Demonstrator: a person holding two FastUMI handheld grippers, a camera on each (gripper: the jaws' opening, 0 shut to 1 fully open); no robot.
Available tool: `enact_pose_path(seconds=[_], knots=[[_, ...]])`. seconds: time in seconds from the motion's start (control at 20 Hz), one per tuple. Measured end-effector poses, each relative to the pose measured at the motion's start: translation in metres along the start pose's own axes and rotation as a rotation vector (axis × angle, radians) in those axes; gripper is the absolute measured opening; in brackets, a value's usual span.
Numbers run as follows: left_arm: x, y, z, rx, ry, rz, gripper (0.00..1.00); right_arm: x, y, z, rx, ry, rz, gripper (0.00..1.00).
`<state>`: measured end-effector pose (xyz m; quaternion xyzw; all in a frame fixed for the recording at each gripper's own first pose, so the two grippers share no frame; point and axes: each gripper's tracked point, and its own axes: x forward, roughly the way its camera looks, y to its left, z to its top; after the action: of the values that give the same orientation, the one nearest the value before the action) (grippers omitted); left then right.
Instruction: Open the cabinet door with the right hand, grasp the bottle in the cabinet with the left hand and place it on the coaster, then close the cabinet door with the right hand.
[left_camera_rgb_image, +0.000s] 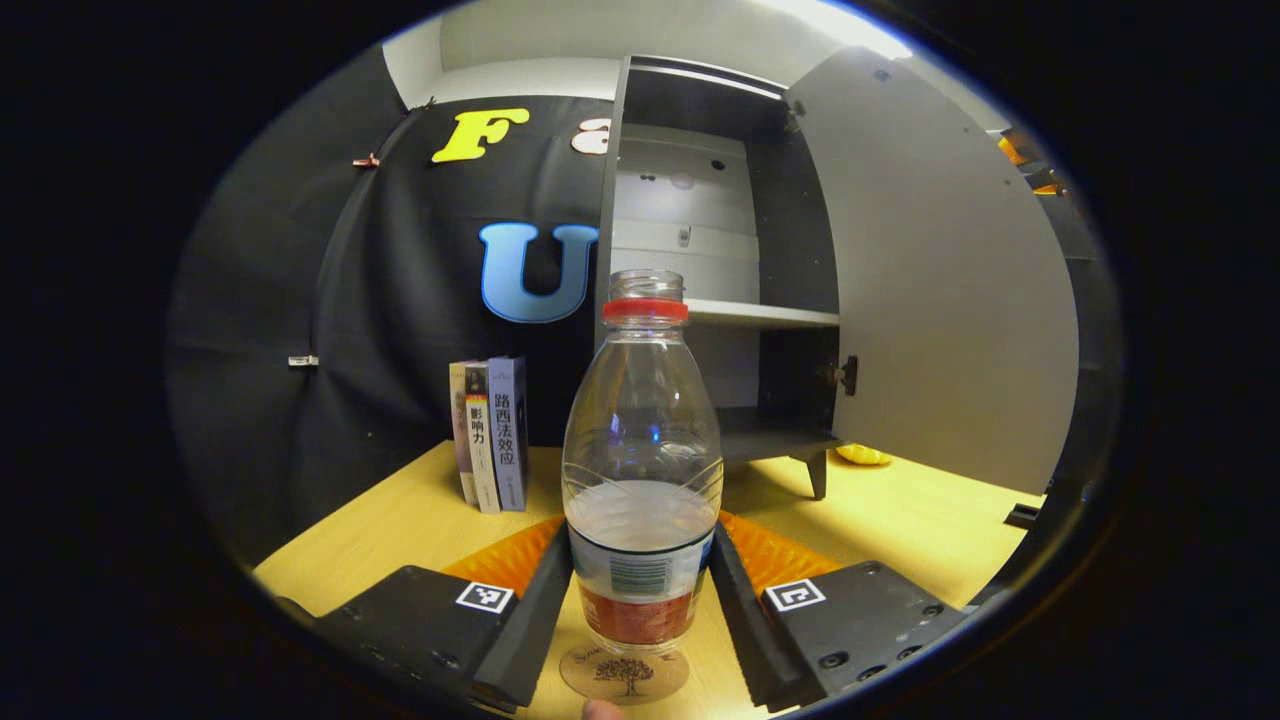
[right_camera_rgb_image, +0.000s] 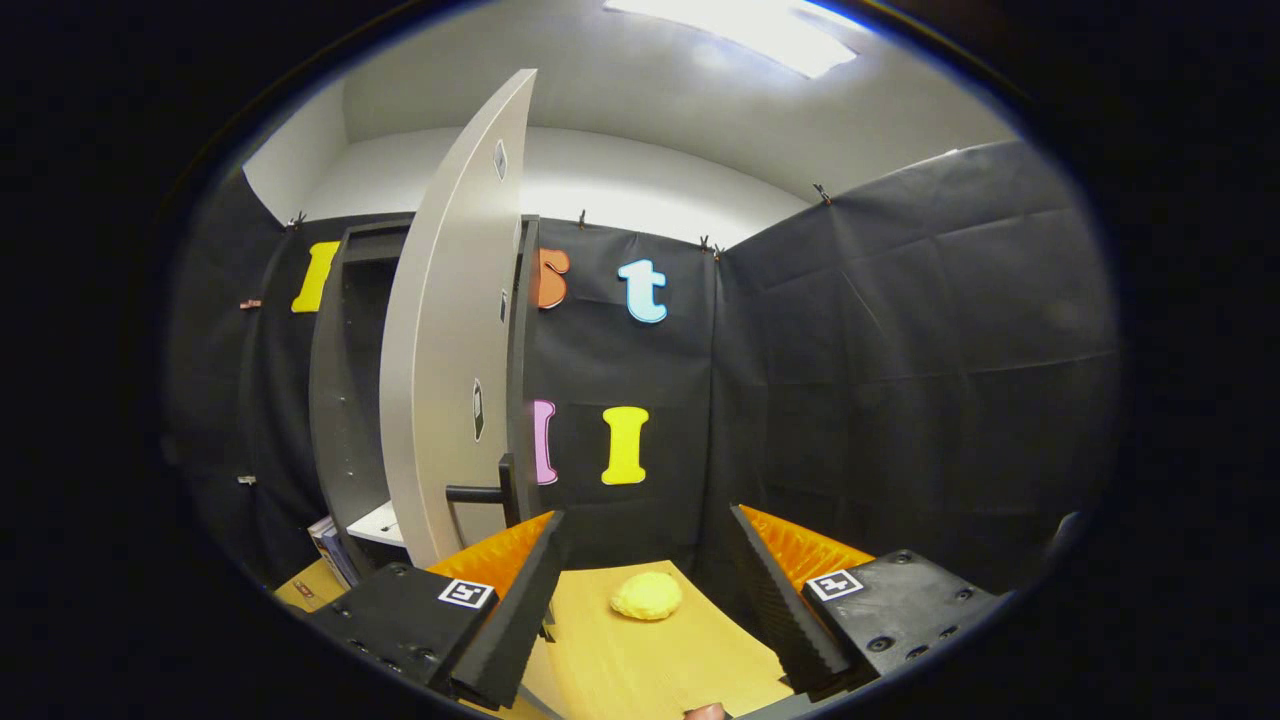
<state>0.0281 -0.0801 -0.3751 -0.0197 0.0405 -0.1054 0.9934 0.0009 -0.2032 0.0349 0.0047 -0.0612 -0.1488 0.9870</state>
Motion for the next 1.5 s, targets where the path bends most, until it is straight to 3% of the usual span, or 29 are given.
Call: enact_pose_path(seconds=[0.5, 0.8, 1.0, 1.35, 1.5], knots=[[-0.002, 0.000, -0.050, 0.047, 0.043, -0.083, 0.78, 0.000, -0.001, -0.005, -0.017, 0.023, -0.068, 0.97], [-0.008, 0.005, -0.054, 0.041, 0.078, -0.065, 0.83, -0.007, 0.004, -0.009, -0.032, 0.026, -0.070, 0.98], [-0.012, 0.006, -0.052, 0.034, 0.095, -0.061, 0.94, -0.011, 0.003, -0.013, -0.031, 0.035, -0.067, 0.98], [-0.036, 0.005, -0.037, 0.053, 0.128, -0.031, 0.94, -0.011, -0.015, -0.015, 0.018, 0.042, -0.072, 0.98], [-0.051, 0.005, -0.003, 0.042, 0.113, 0.006, 0.94, -0.008, -0.016, -0.019, 0.044, 0.062, -0.052, 0.98]])
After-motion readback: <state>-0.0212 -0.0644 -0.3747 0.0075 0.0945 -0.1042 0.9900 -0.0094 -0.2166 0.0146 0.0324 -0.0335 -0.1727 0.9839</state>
